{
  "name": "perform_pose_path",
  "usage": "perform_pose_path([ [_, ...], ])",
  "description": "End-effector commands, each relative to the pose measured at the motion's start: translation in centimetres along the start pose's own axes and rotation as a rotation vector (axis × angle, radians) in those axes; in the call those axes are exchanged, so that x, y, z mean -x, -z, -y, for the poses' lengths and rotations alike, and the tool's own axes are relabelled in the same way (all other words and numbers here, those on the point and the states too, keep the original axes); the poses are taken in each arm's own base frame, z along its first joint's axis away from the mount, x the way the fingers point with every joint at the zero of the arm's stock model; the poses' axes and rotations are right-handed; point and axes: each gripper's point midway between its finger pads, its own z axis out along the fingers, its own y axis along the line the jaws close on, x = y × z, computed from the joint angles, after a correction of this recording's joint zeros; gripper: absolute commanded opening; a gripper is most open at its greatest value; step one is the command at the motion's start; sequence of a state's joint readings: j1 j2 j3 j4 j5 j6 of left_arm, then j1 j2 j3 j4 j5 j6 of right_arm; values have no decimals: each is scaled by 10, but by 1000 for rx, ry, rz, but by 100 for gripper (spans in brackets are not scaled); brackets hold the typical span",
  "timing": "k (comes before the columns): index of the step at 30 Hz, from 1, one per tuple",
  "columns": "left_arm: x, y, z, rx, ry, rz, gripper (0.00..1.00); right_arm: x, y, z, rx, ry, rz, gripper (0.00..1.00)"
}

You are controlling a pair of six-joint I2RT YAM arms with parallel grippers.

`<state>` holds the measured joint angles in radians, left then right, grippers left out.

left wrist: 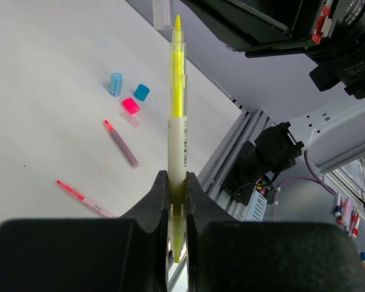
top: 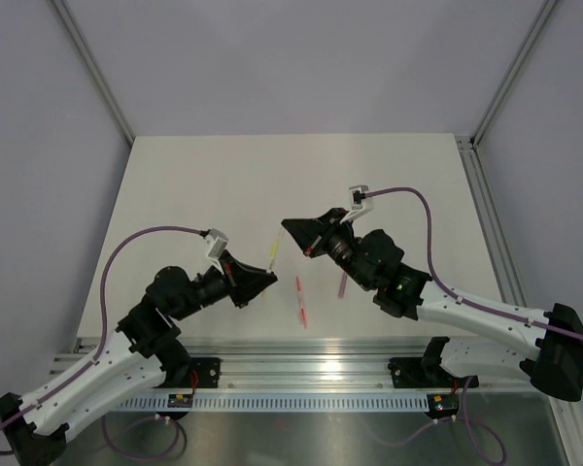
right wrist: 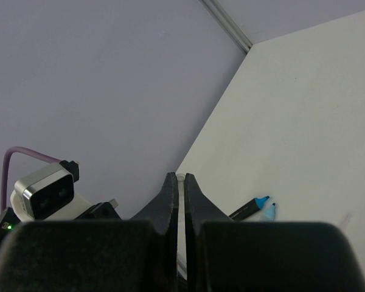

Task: Insert the pens into the pen caps
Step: Insert the pen cap onto the pen.

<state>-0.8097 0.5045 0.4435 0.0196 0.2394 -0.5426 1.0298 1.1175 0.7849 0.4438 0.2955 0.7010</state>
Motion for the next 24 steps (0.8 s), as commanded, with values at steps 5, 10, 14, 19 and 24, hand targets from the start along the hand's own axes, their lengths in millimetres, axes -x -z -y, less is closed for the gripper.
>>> perform_pose_path([
  [5, 16, 3, 8, -15, -23, 55, 0, 23, -1, -24, 44, -22, 61, 0],
  [10, 13, 1, 7, -19, -20, 43, 0, 22, 0, -24, 49, -18, 53, 0],
  [14, 16, 1, 8, -20, -26, 51, 0, 15, -2, -22, 51, -25, 35, 0],
  [19, 16, 0, 7, -17, -26, 46, 0, 12, -2, -21, 51, -26, 26, 0],
  [24, 16, -2, 8, -21, -26, 43, 0, 10, -2, -21, 55, -24, 21, 0],
])
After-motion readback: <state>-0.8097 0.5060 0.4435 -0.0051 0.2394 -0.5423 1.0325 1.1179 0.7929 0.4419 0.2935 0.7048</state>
